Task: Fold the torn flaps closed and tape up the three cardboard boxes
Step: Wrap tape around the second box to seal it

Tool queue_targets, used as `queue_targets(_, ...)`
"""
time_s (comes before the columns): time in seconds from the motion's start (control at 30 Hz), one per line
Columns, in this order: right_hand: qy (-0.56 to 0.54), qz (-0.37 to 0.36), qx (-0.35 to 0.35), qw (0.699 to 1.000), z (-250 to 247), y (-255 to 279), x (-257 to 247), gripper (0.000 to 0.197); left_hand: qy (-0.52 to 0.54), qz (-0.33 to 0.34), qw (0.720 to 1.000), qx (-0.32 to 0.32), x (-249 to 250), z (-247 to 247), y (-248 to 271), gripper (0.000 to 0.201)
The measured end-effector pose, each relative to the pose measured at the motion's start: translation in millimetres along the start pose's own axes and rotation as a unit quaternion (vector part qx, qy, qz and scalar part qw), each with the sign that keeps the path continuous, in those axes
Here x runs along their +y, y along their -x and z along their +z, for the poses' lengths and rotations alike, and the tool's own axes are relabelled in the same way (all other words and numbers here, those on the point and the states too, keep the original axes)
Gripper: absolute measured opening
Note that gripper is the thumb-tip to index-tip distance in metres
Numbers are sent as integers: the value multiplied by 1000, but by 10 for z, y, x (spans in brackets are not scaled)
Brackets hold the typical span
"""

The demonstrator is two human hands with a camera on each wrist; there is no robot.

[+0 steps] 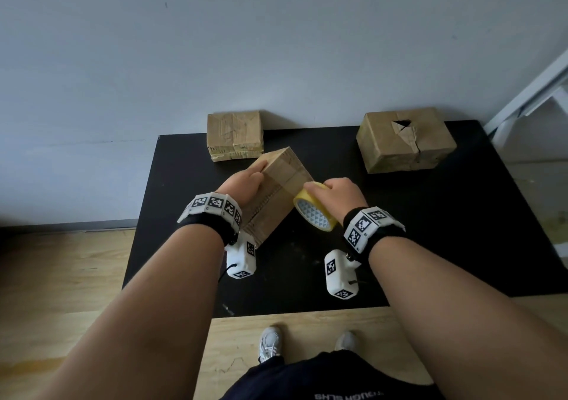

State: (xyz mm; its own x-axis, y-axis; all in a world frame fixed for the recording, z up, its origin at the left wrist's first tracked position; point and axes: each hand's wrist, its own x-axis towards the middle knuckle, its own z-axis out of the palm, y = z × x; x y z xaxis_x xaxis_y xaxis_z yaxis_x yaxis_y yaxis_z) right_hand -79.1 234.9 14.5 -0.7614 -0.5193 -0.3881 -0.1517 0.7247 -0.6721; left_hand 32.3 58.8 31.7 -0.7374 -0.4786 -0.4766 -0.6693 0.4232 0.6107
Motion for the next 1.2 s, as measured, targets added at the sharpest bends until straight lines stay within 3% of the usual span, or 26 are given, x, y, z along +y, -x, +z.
queue_targets(0.33, 81, 95, -45, 991, 248, -104, 36, 58, 9, -21, 1000, -15, -33, -7, -16, 53)
queue_targets(0.47, 77, 78, -54, 993, 313, -209, 94, 53, -34, -28, 999, -26, -55, 9, -76, 49)
queue_targets(0.63, 16, 63, -57, 996, 326, -281, 89, 47, -72, -24, 996, -53, -195, -98, -221, 62)
queue_targets(0.77, -1, 49, -34, 998, 219, -319, -29, 44, -58, 1, 997, -58, -264, -144, -251, 46)
queue_targets(0.9, 97, 28, -55, 993, 63, -362, -151, 43, -41, -23, 997, -55, -379, 24, -141, 36)
queue_targets(1.03, 106, 55, -71, 990, 61, -380, -123, 53, -31, -34, 999, -9, -340, 120, -126, 38)
queue_targets(1.1, 104, 54, -61, 991, 105, -348, -124, 52, -74, -14, 997, 35, -231, 130, -134, 55)
queue_targets(1.2, 107, 49, -51, 992, 137, -319, -132, 51, -163, 36, 984, 56, -58, 265, -94, 64)
